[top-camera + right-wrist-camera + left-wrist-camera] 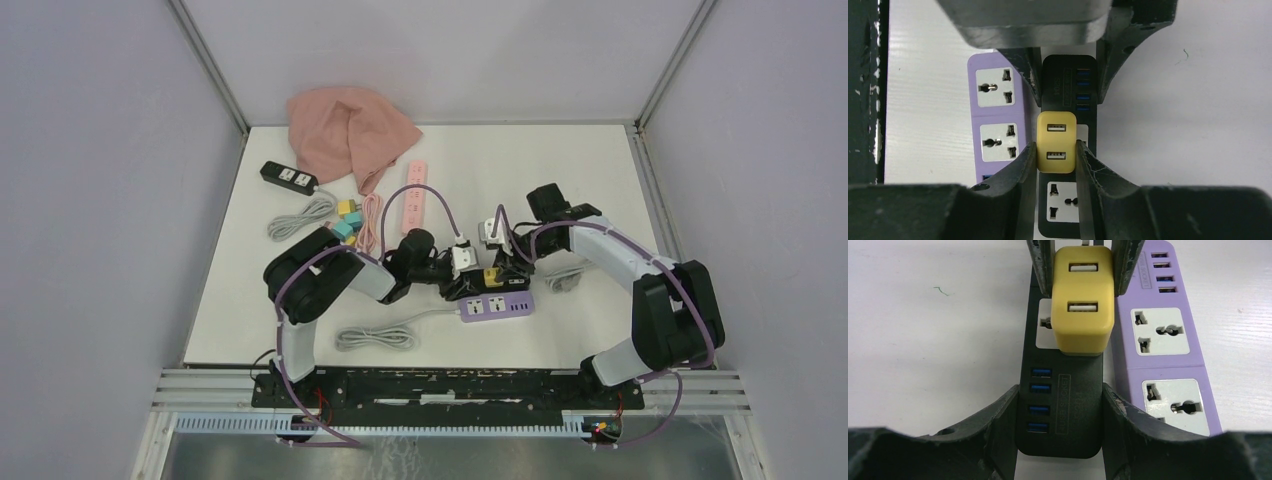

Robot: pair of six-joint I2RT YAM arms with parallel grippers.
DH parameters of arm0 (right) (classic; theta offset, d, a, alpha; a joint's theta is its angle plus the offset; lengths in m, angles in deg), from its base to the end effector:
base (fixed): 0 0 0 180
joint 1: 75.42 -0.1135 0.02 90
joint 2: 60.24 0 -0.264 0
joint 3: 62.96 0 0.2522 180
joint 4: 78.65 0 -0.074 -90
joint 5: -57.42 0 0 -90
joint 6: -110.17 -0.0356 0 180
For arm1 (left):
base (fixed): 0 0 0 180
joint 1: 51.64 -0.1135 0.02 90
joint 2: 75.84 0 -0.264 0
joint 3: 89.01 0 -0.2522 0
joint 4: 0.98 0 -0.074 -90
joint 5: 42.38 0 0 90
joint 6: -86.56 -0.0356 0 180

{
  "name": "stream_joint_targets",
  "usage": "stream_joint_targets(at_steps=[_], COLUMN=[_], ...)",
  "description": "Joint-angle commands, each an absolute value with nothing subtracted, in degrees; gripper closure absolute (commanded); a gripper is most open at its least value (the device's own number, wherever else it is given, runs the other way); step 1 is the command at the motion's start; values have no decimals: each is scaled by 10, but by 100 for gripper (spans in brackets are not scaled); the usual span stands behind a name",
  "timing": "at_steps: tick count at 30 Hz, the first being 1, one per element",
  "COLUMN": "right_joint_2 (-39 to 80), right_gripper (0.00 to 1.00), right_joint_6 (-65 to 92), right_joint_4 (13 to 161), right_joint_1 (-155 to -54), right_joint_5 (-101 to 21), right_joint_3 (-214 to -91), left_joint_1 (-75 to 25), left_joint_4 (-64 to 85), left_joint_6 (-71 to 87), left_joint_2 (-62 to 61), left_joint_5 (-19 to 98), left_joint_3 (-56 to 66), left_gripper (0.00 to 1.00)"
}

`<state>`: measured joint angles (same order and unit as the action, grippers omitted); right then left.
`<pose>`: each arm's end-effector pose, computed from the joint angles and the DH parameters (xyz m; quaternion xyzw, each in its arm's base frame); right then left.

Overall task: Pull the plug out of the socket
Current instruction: Remove the plug from the socket.

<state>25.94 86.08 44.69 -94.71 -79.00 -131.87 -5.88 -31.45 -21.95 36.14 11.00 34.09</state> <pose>0.2468 0.1137 0.2074 -0.6565 0.6326 0.3075 0.2724 0.2335 -0.2702 0.1088 0.5687 0.5863 -0.3777 0.4361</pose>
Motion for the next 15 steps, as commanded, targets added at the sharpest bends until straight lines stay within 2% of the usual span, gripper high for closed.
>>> stream_joint_targets(at_steps=[1,7,15], right_joint_2=[234,238,237], right_gripper=[100,100,100], right_joint_6=[707,717,941], right_joint_4=[560,531,341], right_joint_1=[-966,-922,-895], right_joint_5=[-832,-824,-864], right_joint_3=[-1318,-1334,-1355], left_joint_1=[-58,-58,-58], left_joint_4=[-297,-294,-293], left_joint_6=[-215,-216,-216], left_joint_2=[381,382,382], left_joint_5=[107,107,105], left_joint_3=[334,332,332], left_gripper=[97,97,97])
